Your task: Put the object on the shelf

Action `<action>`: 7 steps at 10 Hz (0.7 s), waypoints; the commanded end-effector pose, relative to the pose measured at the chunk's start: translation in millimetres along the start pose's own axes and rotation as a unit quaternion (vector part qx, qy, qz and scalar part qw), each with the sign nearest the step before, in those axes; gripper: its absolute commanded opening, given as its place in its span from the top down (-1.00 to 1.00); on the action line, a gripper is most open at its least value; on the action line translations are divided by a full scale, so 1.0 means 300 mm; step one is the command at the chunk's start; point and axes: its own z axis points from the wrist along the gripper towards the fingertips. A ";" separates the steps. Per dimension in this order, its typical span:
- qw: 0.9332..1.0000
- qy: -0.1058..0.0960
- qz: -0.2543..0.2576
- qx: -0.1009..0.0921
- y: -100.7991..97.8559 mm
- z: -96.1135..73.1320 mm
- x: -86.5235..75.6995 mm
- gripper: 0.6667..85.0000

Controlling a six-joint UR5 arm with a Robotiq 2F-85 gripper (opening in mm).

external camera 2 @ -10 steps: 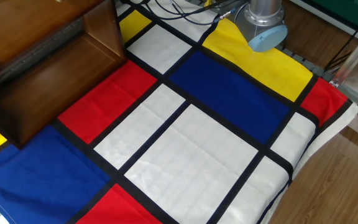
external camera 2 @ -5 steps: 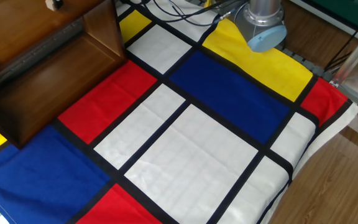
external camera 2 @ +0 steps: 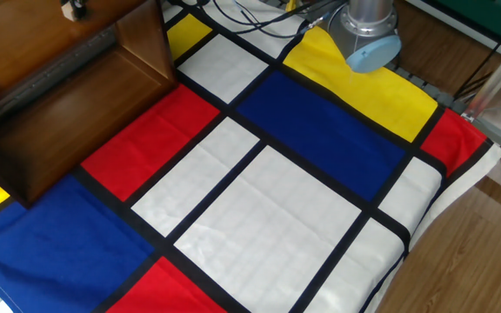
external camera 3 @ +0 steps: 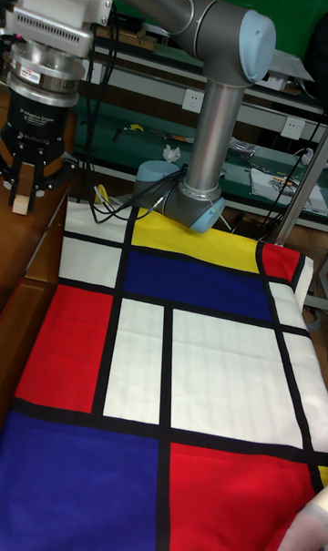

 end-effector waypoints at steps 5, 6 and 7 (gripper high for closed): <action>0.999 0.006 0.049 -0.018 0.032 0.000 0.008 0.99; 0.998 0.006 0.054 -0.017 0.031 0.000 0.007 0.99; 0.998 0.004 0.058 -0.019 0.033 0.000 0.004 0.99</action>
